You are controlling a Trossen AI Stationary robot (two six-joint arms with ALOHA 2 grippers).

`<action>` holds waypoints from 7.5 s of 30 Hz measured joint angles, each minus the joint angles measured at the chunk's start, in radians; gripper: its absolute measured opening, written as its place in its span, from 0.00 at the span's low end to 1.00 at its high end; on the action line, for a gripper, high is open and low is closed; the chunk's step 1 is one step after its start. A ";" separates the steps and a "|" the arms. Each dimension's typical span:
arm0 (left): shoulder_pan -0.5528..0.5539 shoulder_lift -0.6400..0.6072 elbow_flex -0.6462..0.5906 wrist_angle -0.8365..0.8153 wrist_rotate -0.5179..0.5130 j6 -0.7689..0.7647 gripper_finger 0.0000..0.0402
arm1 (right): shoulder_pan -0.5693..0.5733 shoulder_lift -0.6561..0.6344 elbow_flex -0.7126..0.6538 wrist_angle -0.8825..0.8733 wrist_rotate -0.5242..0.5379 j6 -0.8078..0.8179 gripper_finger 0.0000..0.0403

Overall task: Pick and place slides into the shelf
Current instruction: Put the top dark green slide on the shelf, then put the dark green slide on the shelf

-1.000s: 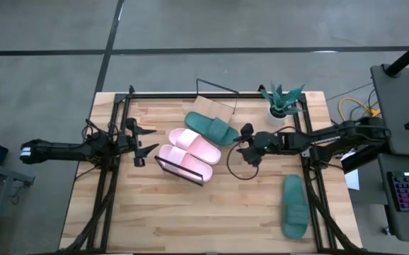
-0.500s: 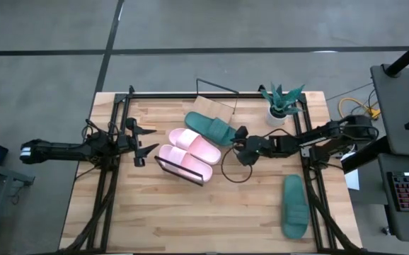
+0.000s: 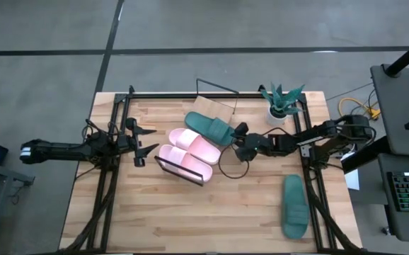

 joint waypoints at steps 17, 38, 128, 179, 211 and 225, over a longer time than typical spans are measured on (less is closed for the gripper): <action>0.000 0.000 0.000 0.000 0.000 0.000 0.57 | 0.000 0.000 0.000 0.009 0.000 -0.011 0.06; 0.000 0.000 0.000 0.000 0.000 0.000 0.57 | -0.014 -0.002 0.000 0.081 -0.111 -0.134 0.05; 0.000 0.000 0.000 0.009 0.000 0.000 0.57 | 0.502 -0.591 0.062 -1.069 -0.926 1.936 0.46; 0.000 0.002 0.000 0.042 0.001 0.044 0.57 | 0.751 -0.392 0.033 -0.739 -0.712 1.674 0.03; 0.000 0.440 0.290 0.197 0.110 0.164 0.57 | 0.635 -0.433 0.254 -0.051 0.371 0.388 0.03; 0.000 0.867 0.670 0.142 0.153 0.237 0.57 | 0.508 -0.427 0.254 0.007 0.372 0.281 0.03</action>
